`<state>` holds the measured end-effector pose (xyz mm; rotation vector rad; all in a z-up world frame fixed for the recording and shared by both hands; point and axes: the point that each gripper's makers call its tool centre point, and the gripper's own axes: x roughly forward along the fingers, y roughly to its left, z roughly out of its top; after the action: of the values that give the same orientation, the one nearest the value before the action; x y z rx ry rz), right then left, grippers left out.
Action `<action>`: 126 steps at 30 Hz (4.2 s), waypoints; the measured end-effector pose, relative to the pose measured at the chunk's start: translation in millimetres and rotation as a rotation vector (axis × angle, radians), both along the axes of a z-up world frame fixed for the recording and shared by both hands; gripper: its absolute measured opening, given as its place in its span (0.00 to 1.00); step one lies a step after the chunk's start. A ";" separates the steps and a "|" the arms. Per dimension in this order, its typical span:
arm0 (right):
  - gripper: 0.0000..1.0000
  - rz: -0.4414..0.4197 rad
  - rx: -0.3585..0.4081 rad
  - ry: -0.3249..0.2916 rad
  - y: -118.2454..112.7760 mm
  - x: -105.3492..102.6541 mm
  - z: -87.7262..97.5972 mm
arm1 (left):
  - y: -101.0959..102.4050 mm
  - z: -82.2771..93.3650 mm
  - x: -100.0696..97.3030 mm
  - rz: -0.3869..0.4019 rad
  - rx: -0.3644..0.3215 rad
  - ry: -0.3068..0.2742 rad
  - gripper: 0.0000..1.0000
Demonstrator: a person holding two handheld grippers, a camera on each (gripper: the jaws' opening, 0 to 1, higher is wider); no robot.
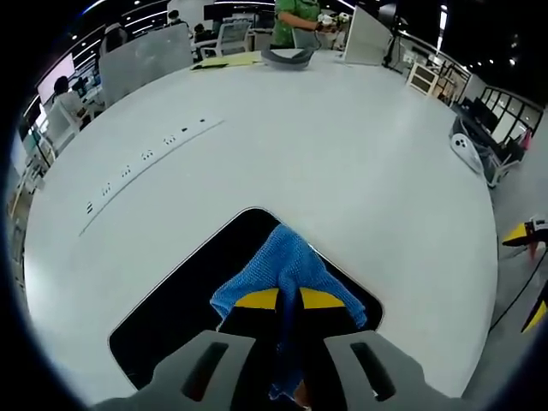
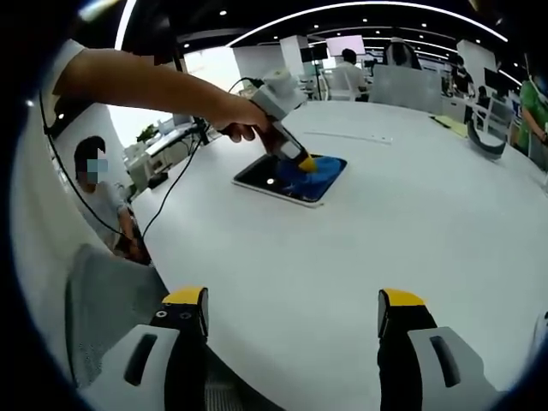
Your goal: Wipe the mirror surface with the cleaning cloth until all visible marks leave the cleaned area.
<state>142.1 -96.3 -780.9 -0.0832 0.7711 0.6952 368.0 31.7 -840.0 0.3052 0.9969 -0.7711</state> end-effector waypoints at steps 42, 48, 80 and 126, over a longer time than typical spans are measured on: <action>0.80 0.020 0.002 -0.014 4.9 -2.3 5.3 | -0.1 -2.7 -20.8 -0.010 -0.012 0.032 0.05; 0.80 0.023 0.004 -0.014 5.8 -2.4 5.6 | 0.3 -3.1 -25.2 -0.013 -0.018 0.042 0.05; 0.80 0.041 0.004 -0.016 12.4 -3.6 6.2 | -1.2 -3.7 -46.1 -0.003 -0.026 0.073 0.06; 0.80 0.036 -0.007 -0.008 5.2 -6.6 3.7 | -19.9 -3.4 -45.0 -0.036 -0.031 0.071 0.05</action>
<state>135.5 -91.1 -777.2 -0.1066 0.7660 0.7254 323.0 11.8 -843.4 0.2708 1.0471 -0.8338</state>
